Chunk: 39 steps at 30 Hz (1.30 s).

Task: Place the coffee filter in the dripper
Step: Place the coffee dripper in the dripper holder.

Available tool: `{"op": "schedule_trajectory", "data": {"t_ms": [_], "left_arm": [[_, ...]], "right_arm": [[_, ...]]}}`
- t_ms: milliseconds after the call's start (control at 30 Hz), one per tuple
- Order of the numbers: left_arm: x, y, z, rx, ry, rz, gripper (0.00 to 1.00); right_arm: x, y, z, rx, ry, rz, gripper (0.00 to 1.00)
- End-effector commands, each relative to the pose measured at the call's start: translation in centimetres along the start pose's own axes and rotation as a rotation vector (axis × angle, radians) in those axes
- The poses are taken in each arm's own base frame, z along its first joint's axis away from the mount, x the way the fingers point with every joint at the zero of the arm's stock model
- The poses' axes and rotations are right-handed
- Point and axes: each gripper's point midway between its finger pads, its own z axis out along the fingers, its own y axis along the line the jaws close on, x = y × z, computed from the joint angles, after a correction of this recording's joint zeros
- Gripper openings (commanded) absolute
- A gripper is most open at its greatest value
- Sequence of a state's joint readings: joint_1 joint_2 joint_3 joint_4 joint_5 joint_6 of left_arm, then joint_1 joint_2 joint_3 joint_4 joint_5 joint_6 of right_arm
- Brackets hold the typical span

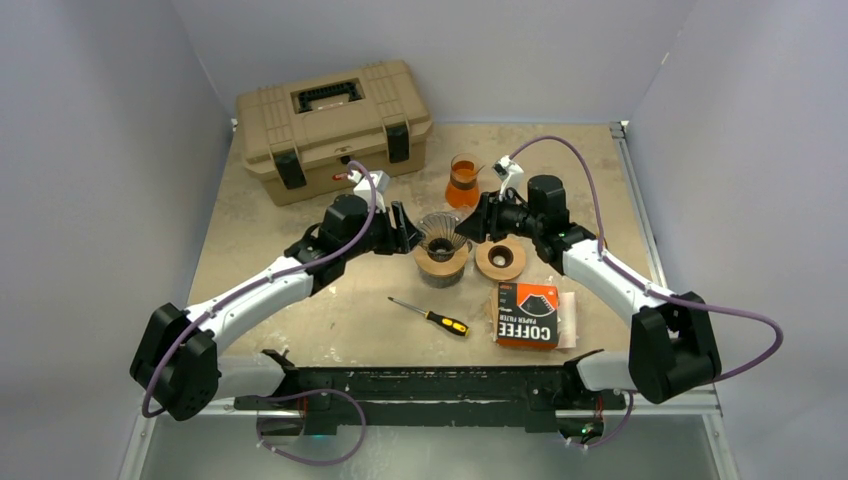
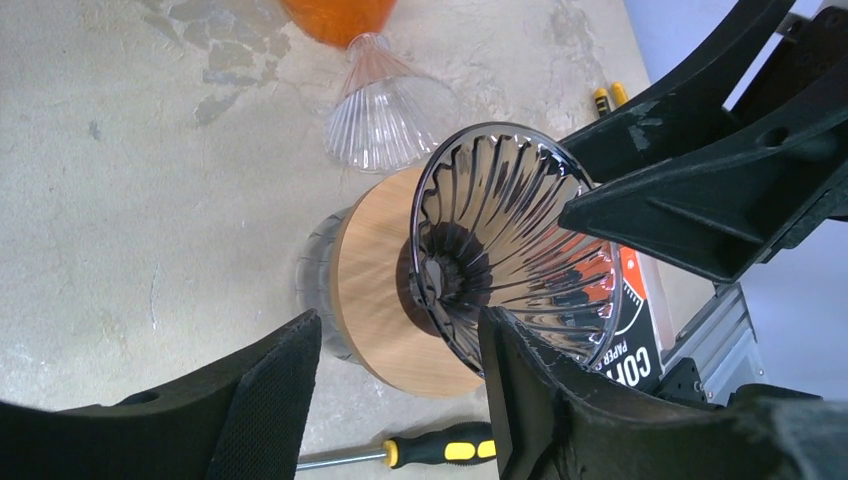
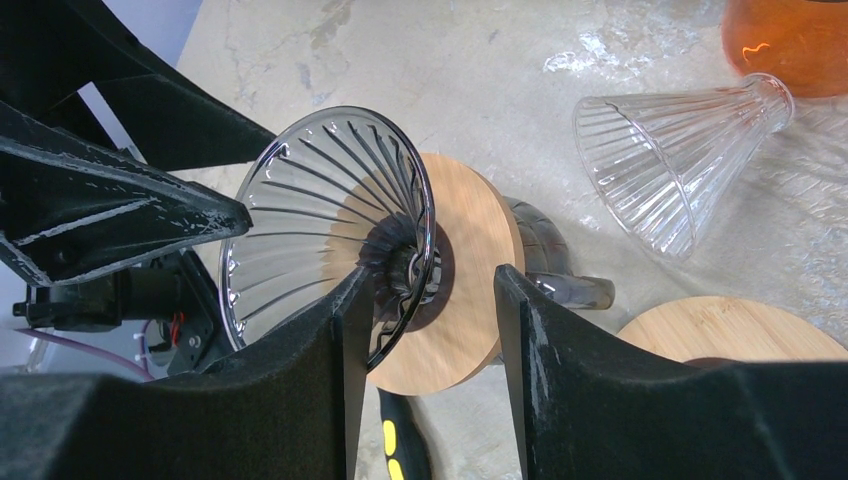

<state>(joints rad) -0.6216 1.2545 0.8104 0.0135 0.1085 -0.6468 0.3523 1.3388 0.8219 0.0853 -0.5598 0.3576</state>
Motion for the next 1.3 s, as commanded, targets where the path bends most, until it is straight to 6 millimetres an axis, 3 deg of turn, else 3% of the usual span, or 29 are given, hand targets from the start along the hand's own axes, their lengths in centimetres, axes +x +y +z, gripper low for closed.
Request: {"op": "schedule_trajectory", "data": {"t_ms": [0, 367, 633, 933, 1267], "left_arm": [[-0.4, -0.2, 0.0, 0.021, -0.019, -0.006, 0.58], [-1.0, -0.7, -0.3, 0.039, -0.035, 0.004, 0.57], [-2.6, -2.0, -1.3, 0.083, -0.094, 0.006, 0.62], [-3.1, -1.7, -1.8, 0.067, -0.137, -0.002, 0.71], [-4.3, -2.6, -1.9, 0.094, -0.172, -0.009, 0.81]], "right_arm": [[-1.4, 0.7, -0.8, -0.006, -0.05, -0.039, 0.5], [-1.3, 0.6, -0.9, 0.001, -0.057, -0.039, 0.5], [-2.0, 1.1, -1.2, -0.007, -0.072, -0.051, 0.54], [-1.9, 1.3, -1.4, -0.012, -0.073, -0.055, 0.57], [-2.4, 1.5, -1.1, -0.026, -0.073, -0.067, 0.6]]}}
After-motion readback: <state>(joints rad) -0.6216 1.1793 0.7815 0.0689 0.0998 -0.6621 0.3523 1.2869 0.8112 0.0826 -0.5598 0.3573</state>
